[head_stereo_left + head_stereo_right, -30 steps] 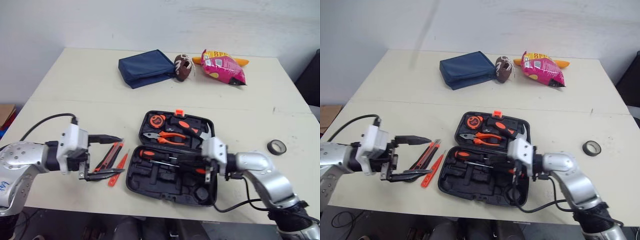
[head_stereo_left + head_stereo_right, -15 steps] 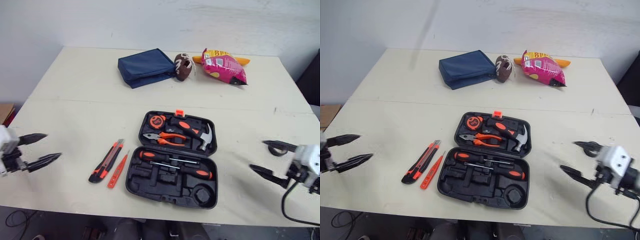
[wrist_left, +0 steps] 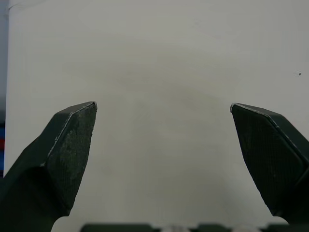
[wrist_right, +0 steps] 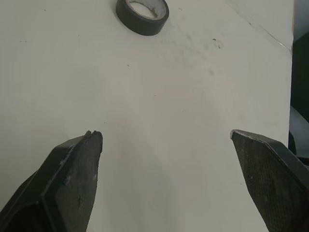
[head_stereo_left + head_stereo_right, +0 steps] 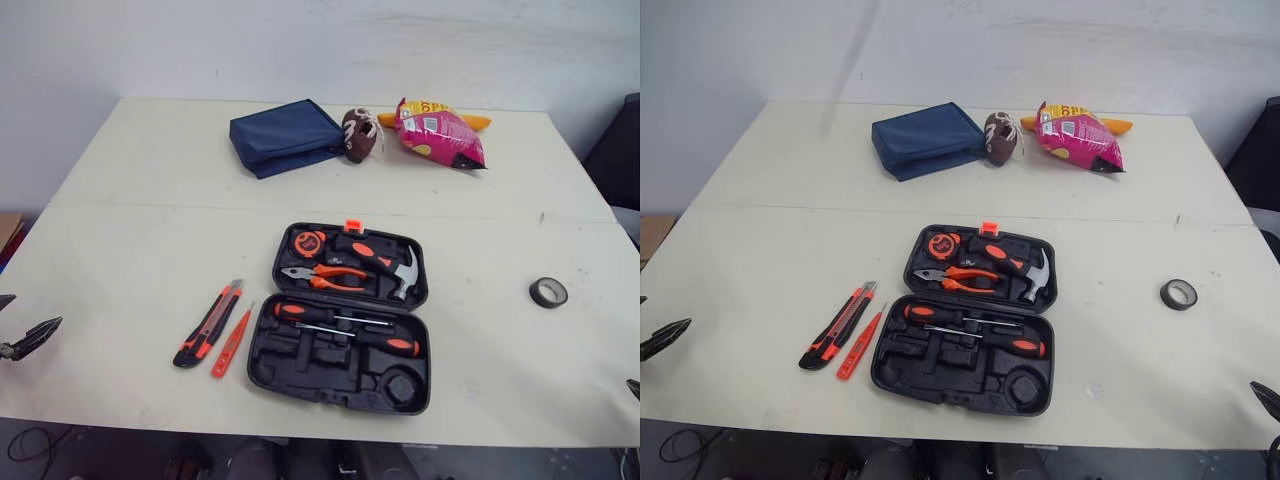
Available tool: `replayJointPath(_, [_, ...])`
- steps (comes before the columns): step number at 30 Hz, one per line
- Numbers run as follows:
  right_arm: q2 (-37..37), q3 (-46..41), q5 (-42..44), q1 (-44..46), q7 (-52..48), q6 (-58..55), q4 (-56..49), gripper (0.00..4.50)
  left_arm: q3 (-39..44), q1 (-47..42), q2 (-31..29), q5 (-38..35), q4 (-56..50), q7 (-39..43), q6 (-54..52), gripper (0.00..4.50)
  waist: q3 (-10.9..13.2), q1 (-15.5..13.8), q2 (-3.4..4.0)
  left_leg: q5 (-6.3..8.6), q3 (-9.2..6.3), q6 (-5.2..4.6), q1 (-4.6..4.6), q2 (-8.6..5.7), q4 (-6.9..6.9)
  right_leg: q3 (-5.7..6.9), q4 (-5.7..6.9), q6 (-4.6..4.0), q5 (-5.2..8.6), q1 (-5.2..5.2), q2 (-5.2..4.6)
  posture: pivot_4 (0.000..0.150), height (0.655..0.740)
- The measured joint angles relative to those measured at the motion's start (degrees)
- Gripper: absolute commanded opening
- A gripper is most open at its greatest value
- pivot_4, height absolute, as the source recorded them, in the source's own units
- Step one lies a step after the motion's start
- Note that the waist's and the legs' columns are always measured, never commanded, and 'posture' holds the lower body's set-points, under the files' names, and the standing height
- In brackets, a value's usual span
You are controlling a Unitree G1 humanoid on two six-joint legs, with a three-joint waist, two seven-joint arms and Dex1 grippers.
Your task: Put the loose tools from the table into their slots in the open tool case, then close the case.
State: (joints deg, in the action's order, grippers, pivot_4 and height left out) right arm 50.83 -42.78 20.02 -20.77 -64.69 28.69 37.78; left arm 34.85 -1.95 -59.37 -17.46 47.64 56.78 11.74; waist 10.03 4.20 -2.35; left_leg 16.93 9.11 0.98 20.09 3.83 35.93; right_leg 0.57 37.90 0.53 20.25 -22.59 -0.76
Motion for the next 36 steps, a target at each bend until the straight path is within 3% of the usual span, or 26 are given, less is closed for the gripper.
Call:
replayJointPath(6, [-6.32,5.44,8.06,3.22,-4.11,-4.88,-15.10,4.43,0.03,1.98,2.28,-4.05,-11.02,2.50,-6.59,4.50,0.03,0.75,0.05,-0.10,-0.05,0.09,0.01,0.03,0.03,0.03,0.14,0.05,-0.05,0.03,0.00,0.150,0.7400])
replayJointPath(11, [-9.22,10.88,15.59,6.62,-3.23,-14.37,-32.49,4.43,0.56,10.39,5.58,-9.04,-33.73,0.51,-19.38,4.50,0.07,0.49,0.14,-0.25,-0.16,-0.06,0.07,0.03,-0.01,0.07,0.14,0.07,-0.02,-0.01,0.04,0.150,0.7400])
replayJointPath(15, [-10.68,16.86,15.91,8.18,-4.92,-16.27,-40.22,4.43,0.18,15.31,8.08,-13.28,-52.23,-3.46,-30.41,4.50,0.06,0.03,0.11,-0.29,-0.25,-0.01,0.12,0.01,0.01,0.09,0.07,0.14,0.03,0.01,0.06,0.150,0.7400])
replayJointPath(25, [-11.21,23.72,14.61,12.82,-9.72,-16.04,-40.81,4.43,-0.62,23.41,12.54,-22.23,-85.58,-16.64,-51.84,4.50,0.08,-0.90,0.14,-0.30,-0.26,-0.01,0.09,-0.03,0.10,0.01,0.04,0.13,0.04,0.09,0.12,0.150,0.7400])
replayJointPath(33, [-11.21,24.68,14.77,15.07,-12.85,-16.08,-39.93,4.43,-6.72,26.76,20.97,-23.09,-99.12,-29.08,-58.70,4.50,0.08,-1.11,0.15,-0.32,-0.46,-0.10,0.10,-0.06,0.21,-0.01,0.04,0.09,0.04,0.20,0.21,0.150,0.7400])
replayJointPath(36, [-11.21,24.84,14.75,15.98,-14.01,-15.59,-39.59,4.50,-10.76,27.89,21.58,-22.21,-103.04,-32.80,-60.20,3.68,0.08,-1.17,0.15,-0.36,-0.50,-0.15,0.09,-0.08,0.21,0.00,0.04,0.08,0.04,0.22,0.22,0.150,0.7400])
